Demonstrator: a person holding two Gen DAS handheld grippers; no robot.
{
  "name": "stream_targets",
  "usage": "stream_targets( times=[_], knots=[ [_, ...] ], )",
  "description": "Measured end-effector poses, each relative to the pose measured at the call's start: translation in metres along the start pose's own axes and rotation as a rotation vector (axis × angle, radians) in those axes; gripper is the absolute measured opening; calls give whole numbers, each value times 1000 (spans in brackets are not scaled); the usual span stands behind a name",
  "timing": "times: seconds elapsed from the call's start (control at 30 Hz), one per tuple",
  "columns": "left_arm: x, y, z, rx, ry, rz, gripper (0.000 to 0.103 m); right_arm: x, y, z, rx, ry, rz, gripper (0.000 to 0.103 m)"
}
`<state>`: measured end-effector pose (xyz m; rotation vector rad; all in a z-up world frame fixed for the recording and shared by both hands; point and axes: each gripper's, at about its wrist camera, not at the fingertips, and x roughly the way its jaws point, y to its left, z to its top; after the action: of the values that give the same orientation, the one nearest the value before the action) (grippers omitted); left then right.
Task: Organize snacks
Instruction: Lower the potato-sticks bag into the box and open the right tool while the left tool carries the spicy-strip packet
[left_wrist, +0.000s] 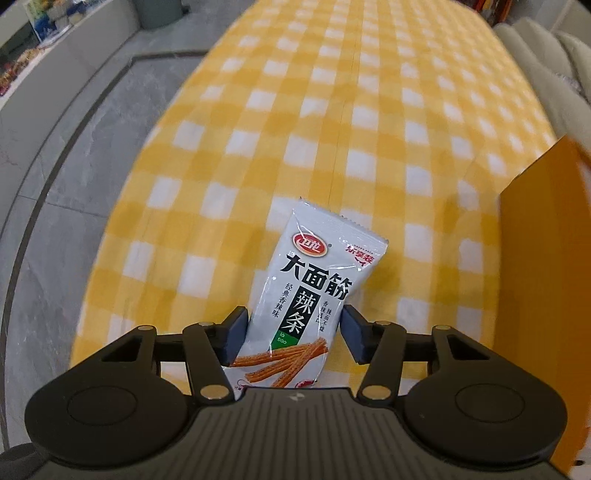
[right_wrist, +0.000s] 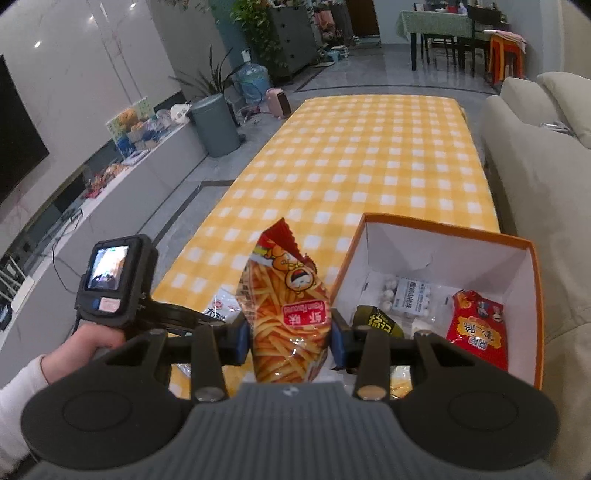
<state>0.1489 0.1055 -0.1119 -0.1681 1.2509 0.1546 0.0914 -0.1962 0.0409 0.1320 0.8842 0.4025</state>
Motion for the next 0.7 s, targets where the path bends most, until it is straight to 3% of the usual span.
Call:
stream_targets(
  times=[0.27,0.57,0.7],
  knots=[
    [-61,-6,-8,-85,-74,-169,62,-38,-13,0,87,-96,-33,40],
    [-109,-34,-26,-90,-134,-304,62,-97,-42,-17,198,-223,-49,40],
    [-123,-51,-34,-70,-149,-358,62,-89,-60,-26,177,-165,-161,40]
  ],
)
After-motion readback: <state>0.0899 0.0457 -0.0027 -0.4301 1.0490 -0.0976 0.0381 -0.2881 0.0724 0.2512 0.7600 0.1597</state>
